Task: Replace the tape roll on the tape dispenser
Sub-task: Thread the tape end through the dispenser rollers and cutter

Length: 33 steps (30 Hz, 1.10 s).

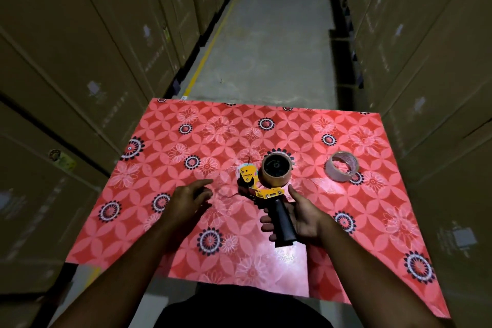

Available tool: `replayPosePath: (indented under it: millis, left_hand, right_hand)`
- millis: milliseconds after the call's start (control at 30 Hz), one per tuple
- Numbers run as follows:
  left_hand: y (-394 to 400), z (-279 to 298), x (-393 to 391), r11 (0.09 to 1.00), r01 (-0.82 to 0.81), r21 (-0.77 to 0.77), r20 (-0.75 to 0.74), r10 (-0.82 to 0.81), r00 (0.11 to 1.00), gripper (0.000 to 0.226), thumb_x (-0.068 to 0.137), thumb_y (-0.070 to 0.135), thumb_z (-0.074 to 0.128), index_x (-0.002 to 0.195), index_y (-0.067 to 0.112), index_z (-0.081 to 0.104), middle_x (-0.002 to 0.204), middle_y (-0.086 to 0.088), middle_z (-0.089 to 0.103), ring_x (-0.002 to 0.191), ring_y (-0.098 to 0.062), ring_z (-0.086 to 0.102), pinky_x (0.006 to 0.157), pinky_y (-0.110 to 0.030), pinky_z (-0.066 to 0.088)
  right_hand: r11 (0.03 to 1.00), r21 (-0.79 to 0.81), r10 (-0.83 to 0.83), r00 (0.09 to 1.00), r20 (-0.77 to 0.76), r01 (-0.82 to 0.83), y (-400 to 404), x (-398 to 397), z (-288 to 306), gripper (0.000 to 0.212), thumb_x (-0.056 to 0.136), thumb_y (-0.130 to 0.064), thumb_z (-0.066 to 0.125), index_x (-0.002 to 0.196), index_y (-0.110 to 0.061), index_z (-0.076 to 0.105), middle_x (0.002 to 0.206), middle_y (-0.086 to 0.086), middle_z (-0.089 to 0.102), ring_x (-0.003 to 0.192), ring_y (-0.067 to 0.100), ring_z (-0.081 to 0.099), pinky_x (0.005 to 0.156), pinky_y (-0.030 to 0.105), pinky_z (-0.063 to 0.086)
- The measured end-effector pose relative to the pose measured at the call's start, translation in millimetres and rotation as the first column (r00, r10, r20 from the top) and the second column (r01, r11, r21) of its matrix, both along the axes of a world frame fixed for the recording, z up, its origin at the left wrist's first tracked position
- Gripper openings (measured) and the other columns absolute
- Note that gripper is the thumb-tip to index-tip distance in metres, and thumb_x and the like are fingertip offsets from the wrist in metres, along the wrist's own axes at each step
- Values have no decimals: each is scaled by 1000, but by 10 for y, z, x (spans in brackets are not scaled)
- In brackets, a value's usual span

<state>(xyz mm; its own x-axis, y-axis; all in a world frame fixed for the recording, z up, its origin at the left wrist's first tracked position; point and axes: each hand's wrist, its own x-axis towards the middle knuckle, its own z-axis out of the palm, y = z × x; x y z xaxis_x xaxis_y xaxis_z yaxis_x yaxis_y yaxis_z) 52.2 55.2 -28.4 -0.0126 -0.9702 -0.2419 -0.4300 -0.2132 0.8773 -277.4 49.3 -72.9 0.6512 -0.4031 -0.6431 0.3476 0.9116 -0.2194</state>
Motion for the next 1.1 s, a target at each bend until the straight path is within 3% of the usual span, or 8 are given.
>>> replayPosePath:
  millis: [133,233,333,500,633,867,1000,1100]
  left_hand:
    - [42,120,51,998,12,-56,194,-1,981,34,102,11,67,134,22,68,98,7,76,83,5,73,71,-10,56]
    - [118,111,145,996,55,-73,324,-28,946,39,100,19,70,139,21,66,99,9,78,86,3,73,87,-34,63]
    - [277,97,138,998,-13,-60,323,31,946,41,99,18,70,140,22,65,96,14,78,86,3,73,80,-23,60]
    - [457,38,162,1000,-18,-25,406,27,913,45,100,25,69,144,25,61,90,20,75,82,7,69,71,-16,49]
    - [401,56,128,999,-30,-19,368,35,929,44,100,26,69,144,27,60,89,19,75,79,12,69,70,-16,48]
    - [117,98,136,997,-19,-76,234,37,971,36,100,26,68,134,37,63,85,13,76,77,0,72,69,-29,56]
    - [-61,39,280,996,-4,-94,234,26,972,34,101,33,67,135,37,64,83,9,75,72,-3,71,72,-35,58]
    - [-154,-25,422,996,-16,-89,143,29,989,31,100,34,65,128,48,63,81,2,75,70,-18,72,69,-46,61]
  right_hand:
    - [994,-27,110,974,196,-107,-24,104,26,83,77,-75,68,115,-4,49,107,19,41,94,31,43,79,45,36]
    - [990,-19,143,979,145,-142,-33,181,9,85,80,-73,64,122,0,56,121,29,52,95,36,54,78,44,45]
    - [991,7,128,978,166,-131,-71,258,34,66,82,-69,58,110,-10,53,85,6,49,57,18,39,55,29,32]
    - [983,66,155,966,208,-172,-118,293,30,56,76,-69,59,82,-15,48,62,-6,28,49,12,26,53,29,29]
    - [975,45,214,976,45,-216,-208,324,138,59,72,-72,62,73,-17,40,58,-4,24,48,14,20,56,30,15]
    - [952,-141,230,938,-258,-272,-408,514,699,59,71,-73,59,69,-15,45,54,0,27,41,14,23,48,24,22]
    - [880,-315,112,801,-588,-355,-477,629,986,66,84,-79,47,77,-14,58,55,4,39,41,18,31,48,26,27]
    - [757,-511,-126,676,-726,-407,-517,711,1115,56,88,-76,51,90,-21,64,57,-4,50,48,17,43,54,30,33]
